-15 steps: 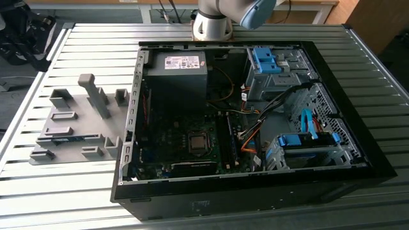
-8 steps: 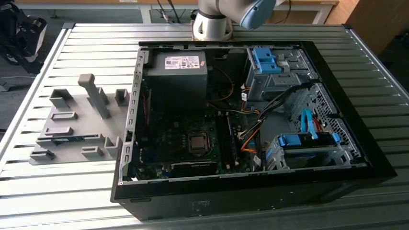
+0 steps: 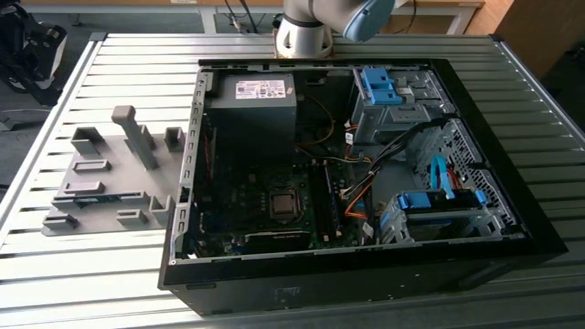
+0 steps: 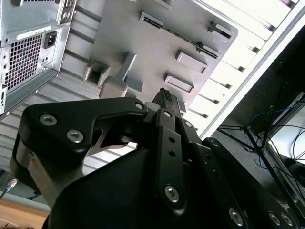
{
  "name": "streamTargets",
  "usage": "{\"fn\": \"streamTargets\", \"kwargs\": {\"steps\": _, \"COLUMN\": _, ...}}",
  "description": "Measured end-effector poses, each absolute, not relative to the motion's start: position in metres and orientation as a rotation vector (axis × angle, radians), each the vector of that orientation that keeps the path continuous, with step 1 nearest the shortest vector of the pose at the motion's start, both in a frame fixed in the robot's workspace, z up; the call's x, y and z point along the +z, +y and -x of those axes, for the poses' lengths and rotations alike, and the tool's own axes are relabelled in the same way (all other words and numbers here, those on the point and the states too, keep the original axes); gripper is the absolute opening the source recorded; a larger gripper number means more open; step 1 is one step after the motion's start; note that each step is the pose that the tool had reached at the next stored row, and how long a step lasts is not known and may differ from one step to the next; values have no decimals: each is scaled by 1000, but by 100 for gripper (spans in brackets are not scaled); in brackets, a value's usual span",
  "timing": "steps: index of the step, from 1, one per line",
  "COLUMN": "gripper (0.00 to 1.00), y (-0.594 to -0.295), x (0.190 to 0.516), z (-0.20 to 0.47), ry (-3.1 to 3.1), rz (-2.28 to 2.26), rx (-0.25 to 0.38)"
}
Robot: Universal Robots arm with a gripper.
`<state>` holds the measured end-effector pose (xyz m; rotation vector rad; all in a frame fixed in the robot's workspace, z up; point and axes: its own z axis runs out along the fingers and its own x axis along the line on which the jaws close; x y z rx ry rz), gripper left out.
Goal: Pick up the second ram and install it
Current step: 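Pick up the second ram and move it above second insertion slot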
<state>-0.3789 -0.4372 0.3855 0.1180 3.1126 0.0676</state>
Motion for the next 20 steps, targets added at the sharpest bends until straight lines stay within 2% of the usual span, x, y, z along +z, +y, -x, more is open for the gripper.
{"fn": "streamTargets", "kwargs": {"steps": 20, "gripper": 11, "y": -437, "x": 385, "z": 380, "ry": 3114, "rz": 161, "rx": 71}}
